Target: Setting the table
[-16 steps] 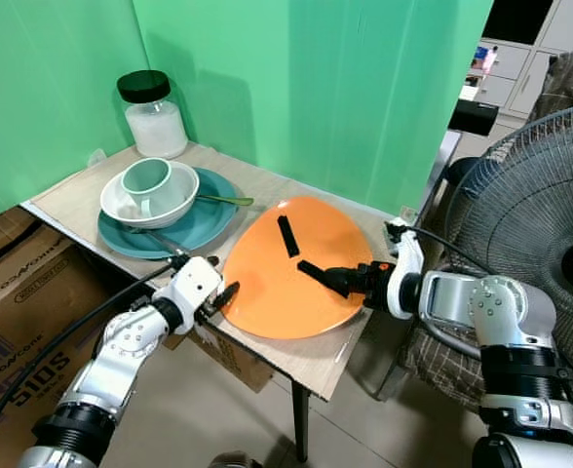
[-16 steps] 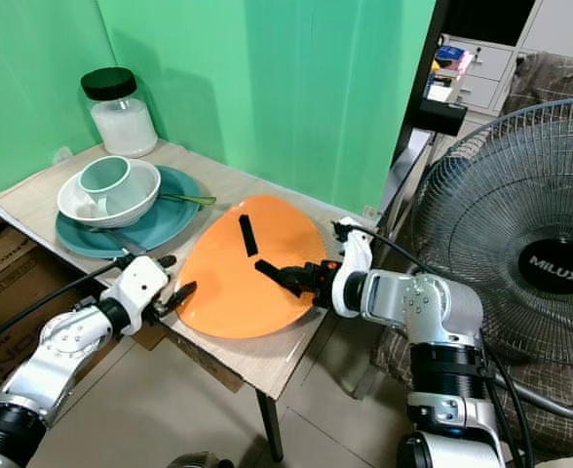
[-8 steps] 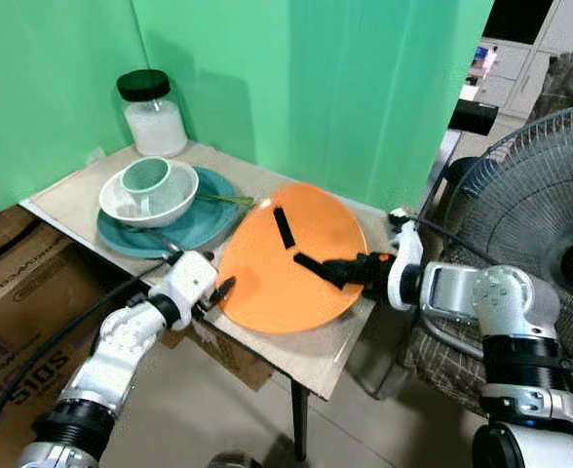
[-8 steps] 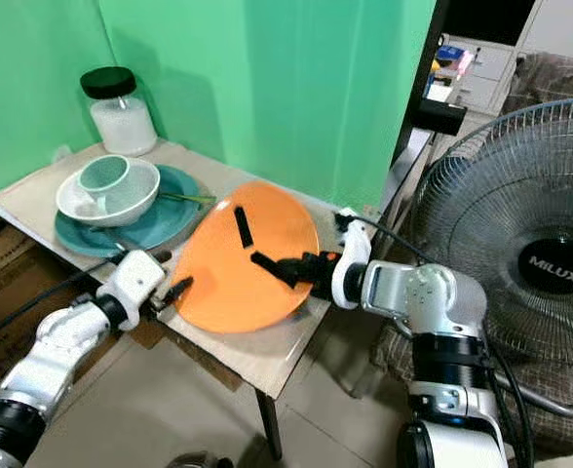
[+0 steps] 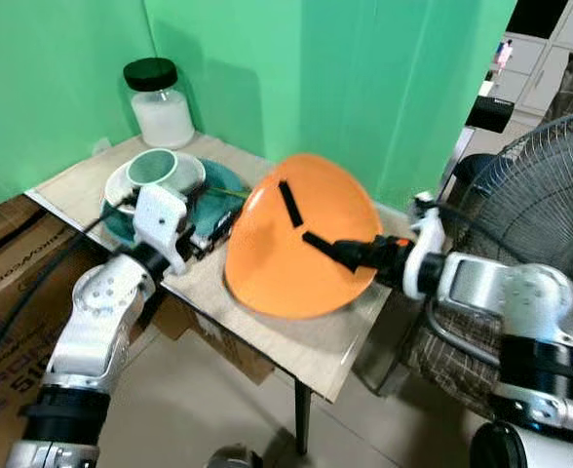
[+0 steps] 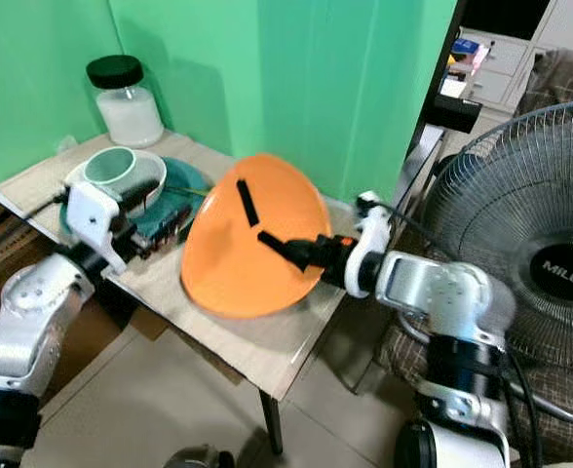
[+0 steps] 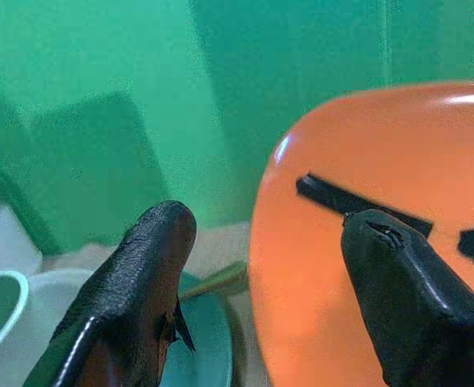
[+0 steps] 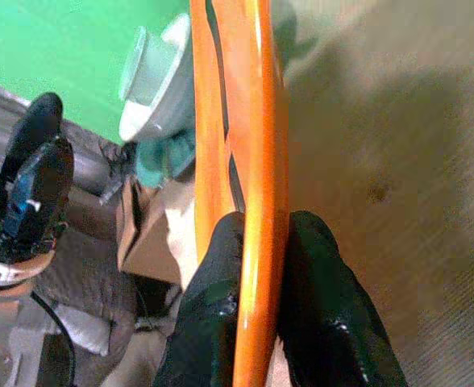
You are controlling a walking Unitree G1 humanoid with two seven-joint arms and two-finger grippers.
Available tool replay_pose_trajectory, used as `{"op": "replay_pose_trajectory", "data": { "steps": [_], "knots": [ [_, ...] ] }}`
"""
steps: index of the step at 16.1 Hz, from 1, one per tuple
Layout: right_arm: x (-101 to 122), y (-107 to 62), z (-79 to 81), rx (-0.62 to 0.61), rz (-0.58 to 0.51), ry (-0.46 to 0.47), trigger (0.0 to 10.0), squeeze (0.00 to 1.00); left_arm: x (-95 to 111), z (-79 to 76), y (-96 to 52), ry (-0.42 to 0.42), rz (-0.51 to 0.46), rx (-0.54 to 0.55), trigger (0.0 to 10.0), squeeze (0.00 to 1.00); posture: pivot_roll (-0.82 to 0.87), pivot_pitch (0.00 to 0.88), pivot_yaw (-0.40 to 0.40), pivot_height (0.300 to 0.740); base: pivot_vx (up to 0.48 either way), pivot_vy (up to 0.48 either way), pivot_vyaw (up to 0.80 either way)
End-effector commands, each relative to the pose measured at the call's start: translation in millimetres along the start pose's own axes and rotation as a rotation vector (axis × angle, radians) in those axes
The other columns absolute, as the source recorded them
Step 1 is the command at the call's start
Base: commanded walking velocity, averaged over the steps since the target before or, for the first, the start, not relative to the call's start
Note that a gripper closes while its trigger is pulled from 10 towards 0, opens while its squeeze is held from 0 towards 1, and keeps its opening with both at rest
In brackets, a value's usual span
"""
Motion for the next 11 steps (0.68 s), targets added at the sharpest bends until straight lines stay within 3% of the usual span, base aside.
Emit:
{"op": "replay_pose_trajectory", "data": {
  "steps": [1, 2, 3, 4, 8, 9, 11],
  "knots": [
    [15.2, -10.5, 6.5, 0.011, -0.078, -0.051, 0.0, 0.0, 6.3, 2.8, -0.5, 0.01, -0.004, 0.023, 10.0, 0.0, 0.13, 0.0, 0.054, 0.74, 0.0, 0.0, 0.0],
    [24.6, -19.5, 8.8, -0.01, -0.158, -0.114, 2.5, 0.0, 8.6, 2.3, -2.4, 0.032, 0.005, 0.034, 10.0, 0.0, 0.13, 0.0, 0.06, 0.74, 0.0, 0.0, 0.0],
    [46.1, -46.9, 22.8, -0.079, -0.375, -0.355, 10.0, 0.0, 14.1, 0.7, -9.5, 0.079, 0.033, 0.07, 10.0, 0.0, 0.12, 0.0, 0.072, 0.74, 0.0, 0.0, 0.0],
    [51.4, -58.9, 31.6, -0.113, -0.45, -0.451, 10.0, 0.0, 18.3, -1.0, -12.2, 0.087, 0.031, 0.096, 10.0, 0.0, 0.12, 0.0, 0.076, 0.74, 0.0, 0.0, 0.0],
    [62.0, -81.8, 53.8, -0.175, -0.67, -0.531, 10.0, 0.0, 24.9, -12.5, -16.1, 0.097, 0.019, 0.139, 10.0, 0.0, 0.12, 0.0, 0.084, 0.74, 0.0, 0.0, 0.0],
    [59.3, -81.4, 63.8, -0.184, -0.735, -0.596, 10.0, 0.0, 19.7, -18.2, -18.8, 0.082, 0.037, 0.154, 10.0, 0.0, 0.12, 0.0, 0.086, 0.74, 0.0, 0.0, 0.0],
    [56.2, -78.8, 74.1, -0.138, -0.8, -0.567, 10.0, 0.0, 14.9, -23.4, -21.2, 0.086, 0.057, 0.156, 10.0, 0.0, 0.12, 0.0, 0.087, 0.74, 0.0, 0.0, 0.0]
  ]
}}
Point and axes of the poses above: a point about 5 cm out from each wrist's last joint towards the gripper, its own y axis pointing out of the wrist towards the gripper, its own x axis along the axis of the wrist's last joint, z = x × y, the point moved 4 cm from there along y, pointing out of the wrist towards the gripper, and after that the axes turned 11 degrees about -y, right-handed, at the moved point
